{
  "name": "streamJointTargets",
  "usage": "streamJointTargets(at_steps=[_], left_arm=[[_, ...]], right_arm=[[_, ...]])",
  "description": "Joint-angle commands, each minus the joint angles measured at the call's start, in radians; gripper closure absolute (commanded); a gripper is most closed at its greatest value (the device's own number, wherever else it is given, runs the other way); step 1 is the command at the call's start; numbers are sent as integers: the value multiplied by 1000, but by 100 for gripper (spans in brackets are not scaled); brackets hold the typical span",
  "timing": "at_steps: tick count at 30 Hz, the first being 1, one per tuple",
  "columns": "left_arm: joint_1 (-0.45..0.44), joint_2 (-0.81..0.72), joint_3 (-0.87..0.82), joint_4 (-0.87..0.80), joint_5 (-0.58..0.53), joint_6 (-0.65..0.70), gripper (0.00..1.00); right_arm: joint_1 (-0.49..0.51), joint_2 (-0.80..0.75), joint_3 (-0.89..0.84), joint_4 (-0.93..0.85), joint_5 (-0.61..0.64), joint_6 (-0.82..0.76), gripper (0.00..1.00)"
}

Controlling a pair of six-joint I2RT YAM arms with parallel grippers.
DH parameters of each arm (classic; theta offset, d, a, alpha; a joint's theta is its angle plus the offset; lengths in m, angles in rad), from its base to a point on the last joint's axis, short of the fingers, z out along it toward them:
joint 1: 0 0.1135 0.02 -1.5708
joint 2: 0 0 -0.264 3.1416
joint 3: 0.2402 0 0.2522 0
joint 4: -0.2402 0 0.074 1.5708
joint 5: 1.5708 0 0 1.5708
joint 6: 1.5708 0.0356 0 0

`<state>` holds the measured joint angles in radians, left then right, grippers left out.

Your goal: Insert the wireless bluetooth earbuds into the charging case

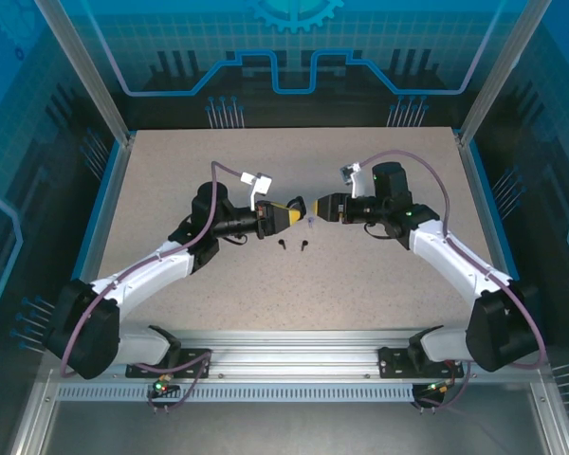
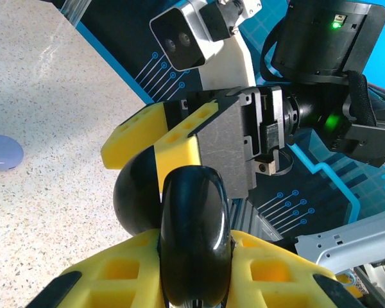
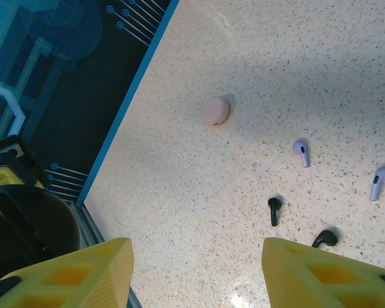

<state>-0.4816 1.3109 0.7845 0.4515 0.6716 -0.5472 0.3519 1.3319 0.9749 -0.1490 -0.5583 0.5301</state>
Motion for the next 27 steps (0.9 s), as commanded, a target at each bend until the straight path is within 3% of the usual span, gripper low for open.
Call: streamJointTargets(at_steps=[1, 8, 27], left_arm=[[-3, -21, 28, 24, 31, 3, 100], [-5, -25, 31, 32, 48, -6, 100], [-21, -19, 47, 23, 49, -6, 100]], right_arm=[[-15, -72, -19, 3, -74, -20, 45], [-13, -65, -20, 49, -204, -38, 52], [33, 45, 54, 70, -194, -33, 61]])
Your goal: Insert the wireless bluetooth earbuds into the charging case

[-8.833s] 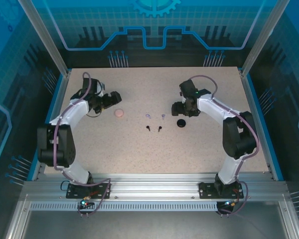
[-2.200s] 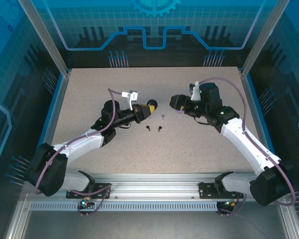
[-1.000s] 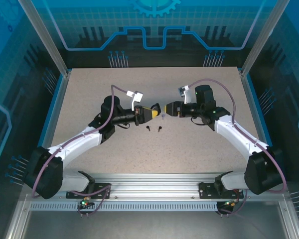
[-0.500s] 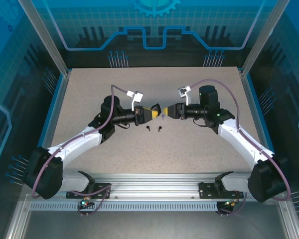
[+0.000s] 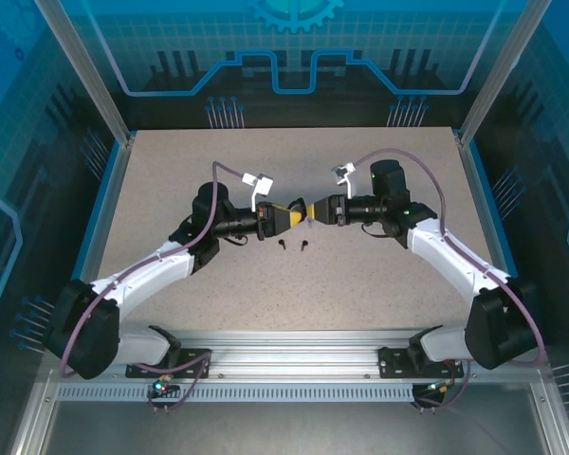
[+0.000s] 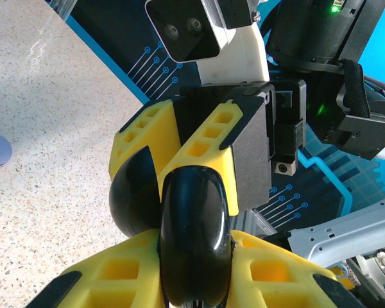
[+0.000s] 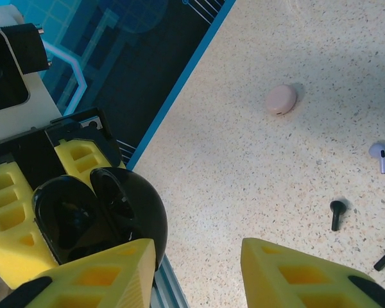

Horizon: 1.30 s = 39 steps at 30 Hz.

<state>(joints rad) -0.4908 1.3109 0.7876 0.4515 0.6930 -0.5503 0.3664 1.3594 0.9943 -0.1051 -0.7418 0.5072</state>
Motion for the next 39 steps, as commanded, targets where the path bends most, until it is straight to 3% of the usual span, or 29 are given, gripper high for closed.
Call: streamJointTargets(at_steps=[1, 30, 39], left_arm=[[-13, -20, 44, 24, 28, -2, 100], [-15, -18, 52, 12, 11, 13, 100], [-16, -24, 57, 12, 19, 4, 100]], right_arm=[[19, 18, 37, 24, -10, -10, 61], [44, -22, 3, -8, -33, -39, 63], [46, 23, 32, -8, -21, -41, 77]])
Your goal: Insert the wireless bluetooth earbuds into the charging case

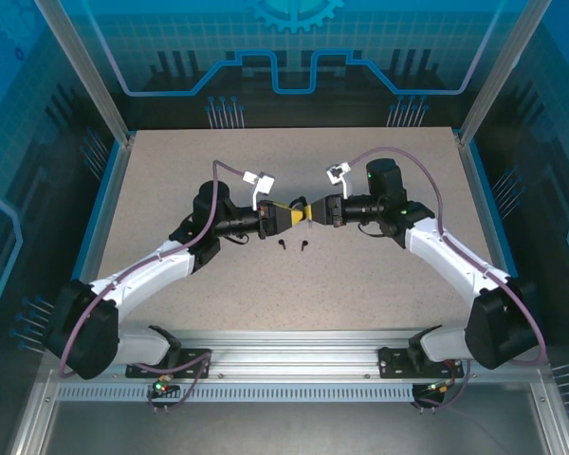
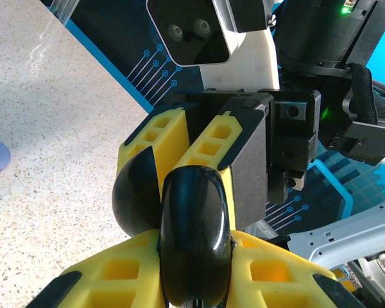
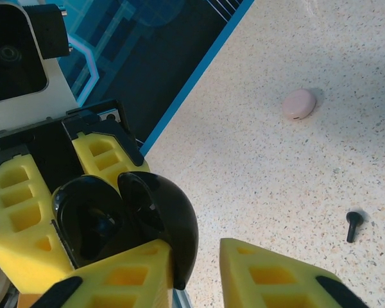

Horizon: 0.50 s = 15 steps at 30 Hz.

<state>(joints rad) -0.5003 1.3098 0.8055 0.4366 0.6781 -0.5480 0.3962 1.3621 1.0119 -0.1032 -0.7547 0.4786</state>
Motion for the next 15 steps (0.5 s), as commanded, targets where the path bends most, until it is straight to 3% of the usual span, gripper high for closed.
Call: streamJointTargets(at_steps=[1, 8, 9, 11, 12, 15], left_arm=[[-8, -23, 39, 25, 35, 2, 100], [-13, -16, 30, 19, 17, -2, 100], [-13, -14, 29, 14, 5, -4, 94], [-16, -14, 31, -8, -29, -1, 71], [-15, -14, 32, -26, -53, 3, 55], [-12, -28, 42, -88, -109, 37, 26]], right_arm=[[18, 26, 21, -10, -6, -10, 79], [23, 45, 81, -35, -9, -22, 98], [23, 45, 89, -46, -4, -28, 100], [23, 46, 105, -74, 14, -47, 100], [23, 48, 116, -98, 34, -62, 100], [22, 62, 163, -207, 106, -120, 100]])
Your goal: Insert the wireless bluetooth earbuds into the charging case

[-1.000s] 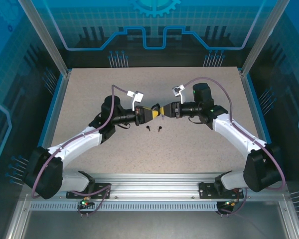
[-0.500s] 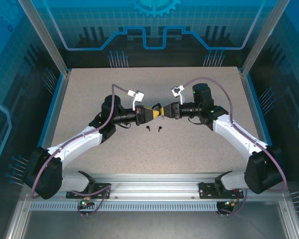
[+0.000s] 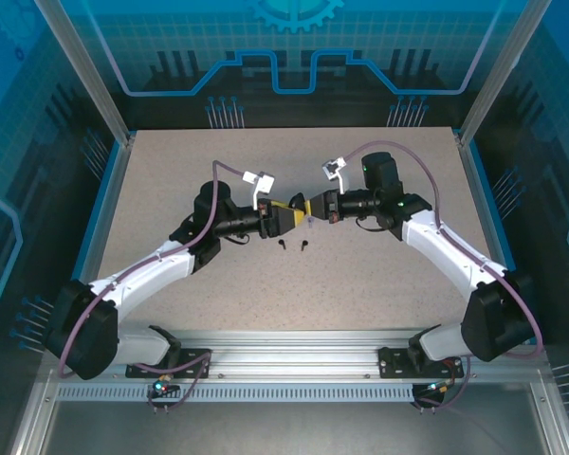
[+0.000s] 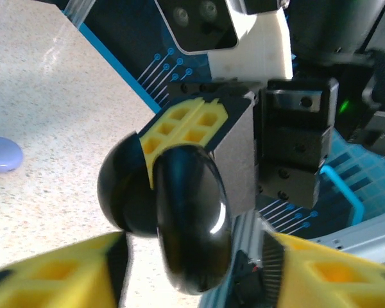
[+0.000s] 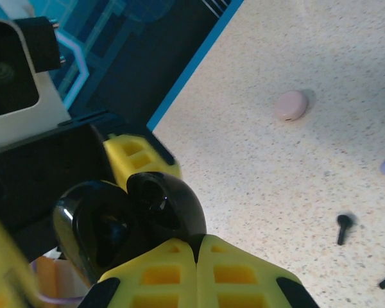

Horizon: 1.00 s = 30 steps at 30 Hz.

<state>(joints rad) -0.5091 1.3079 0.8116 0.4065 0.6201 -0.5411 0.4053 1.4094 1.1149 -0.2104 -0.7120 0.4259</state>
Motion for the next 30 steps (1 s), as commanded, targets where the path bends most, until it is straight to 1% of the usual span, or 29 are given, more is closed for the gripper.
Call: streamJointTargets(at_steps=[1, 5, 6, 10, 13, 15, 17, 21, 25, 30], left_arm=[[1, -30, 44, -81, -52, 44, 21], [34, -35, 113, -226, -39, 131, 7], [46, -29, 136, -265, -26, 155, 6], [100, 15, 228, -407, 45, 247, 3], [135, 83, 336, -572, 123, 342, 3], [143, 137, 418, -716, 156, 427, 5], [144, 186, 500, -842, 155, 499, 8], [143, 283, 635, -1037, 208, 616, 20], [144, 361, 731, -1165, 282, 686, 25], [142, 413, 782, -1232, 339, 727, 33]], right_arm=[[12, 21, 76, -137, 95, -91, 100], [8, 51, 130, -261, 217, -209, 100], [7, 63, 142, -288, 252, -240, 100], [4, 109, 174, -346, 345, -350, 100], [3, 128, 196, -373, 372, -430, 100], [2, 132, 209, -388, 384, -489, 100], [1, 134, 220, -396, 380, -531, 100], [-6, 153, 261, -431, 326, -583, 100], [-10, 181, 296, -464, 254, -605, 100], [-6, 191, 293, -456, 224, -603, 100]])
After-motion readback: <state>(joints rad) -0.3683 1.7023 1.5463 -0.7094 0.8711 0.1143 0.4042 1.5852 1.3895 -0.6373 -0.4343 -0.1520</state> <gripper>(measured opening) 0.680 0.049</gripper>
